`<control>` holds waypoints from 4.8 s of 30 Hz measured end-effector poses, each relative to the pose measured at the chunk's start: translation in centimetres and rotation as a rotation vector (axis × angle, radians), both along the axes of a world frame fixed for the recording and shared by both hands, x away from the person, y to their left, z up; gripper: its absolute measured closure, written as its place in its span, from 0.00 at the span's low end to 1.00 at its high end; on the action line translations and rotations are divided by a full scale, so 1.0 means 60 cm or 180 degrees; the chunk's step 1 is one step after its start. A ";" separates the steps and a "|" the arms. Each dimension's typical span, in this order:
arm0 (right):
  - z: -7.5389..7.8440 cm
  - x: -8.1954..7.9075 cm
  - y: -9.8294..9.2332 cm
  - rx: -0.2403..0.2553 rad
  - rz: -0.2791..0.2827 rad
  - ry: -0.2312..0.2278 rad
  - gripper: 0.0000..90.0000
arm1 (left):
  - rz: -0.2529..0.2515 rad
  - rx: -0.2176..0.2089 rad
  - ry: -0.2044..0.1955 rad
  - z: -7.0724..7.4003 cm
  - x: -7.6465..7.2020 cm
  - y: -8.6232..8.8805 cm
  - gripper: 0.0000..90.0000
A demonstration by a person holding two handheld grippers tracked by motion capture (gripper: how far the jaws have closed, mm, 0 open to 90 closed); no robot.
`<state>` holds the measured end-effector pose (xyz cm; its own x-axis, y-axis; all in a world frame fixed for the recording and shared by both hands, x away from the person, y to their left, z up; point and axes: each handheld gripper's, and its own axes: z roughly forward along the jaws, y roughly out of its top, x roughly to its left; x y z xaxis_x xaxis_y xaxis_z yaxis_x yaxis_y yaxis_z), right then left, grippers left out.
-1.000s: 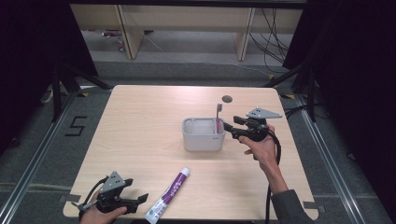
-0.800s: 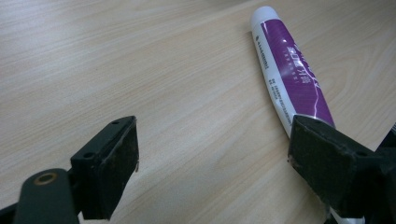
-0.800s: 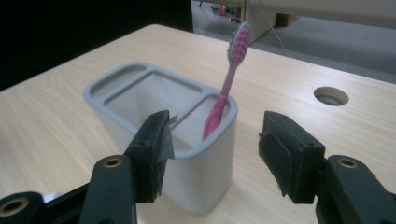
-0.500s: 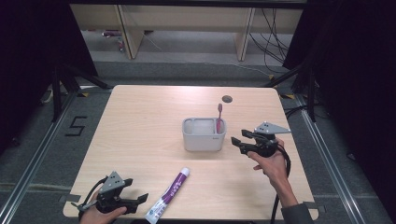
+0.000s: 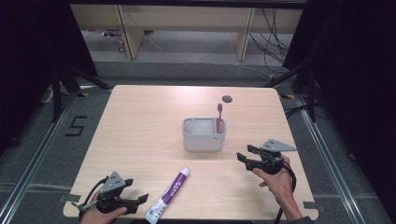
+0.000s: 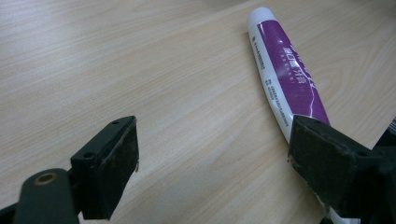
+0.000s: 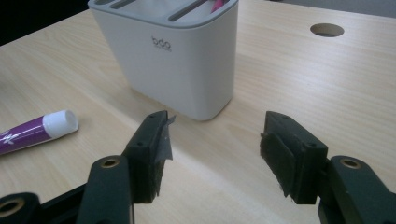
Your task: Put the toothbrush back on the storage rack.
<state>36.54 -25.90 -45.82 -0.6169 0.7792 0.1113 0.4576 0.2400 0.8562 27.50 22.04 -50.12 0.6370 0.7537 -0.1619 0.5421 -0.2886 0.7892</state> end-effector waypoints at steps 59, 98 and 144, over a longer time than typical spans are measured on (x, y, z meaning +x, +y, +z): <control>-0.056 -0.095 0.005 -0.0040 0.0159 0.0309 0.43 | -0.0532 -0.0131 -0.0255 0.028 -0.048 -0.048 0.98; -0.054 -0.092 0.002 -0.0062 0.0234 0.0222 0.44 | -0.0926 0.0314 0.0054 -0.001 -0.074 -0.105 1.00; -0.056 -0.088 0.000 -0.0020 0.0232 0.0238 0.44 | -0.0606 0.0721 0.0044 -0.004 -0.010 -0.055 1.00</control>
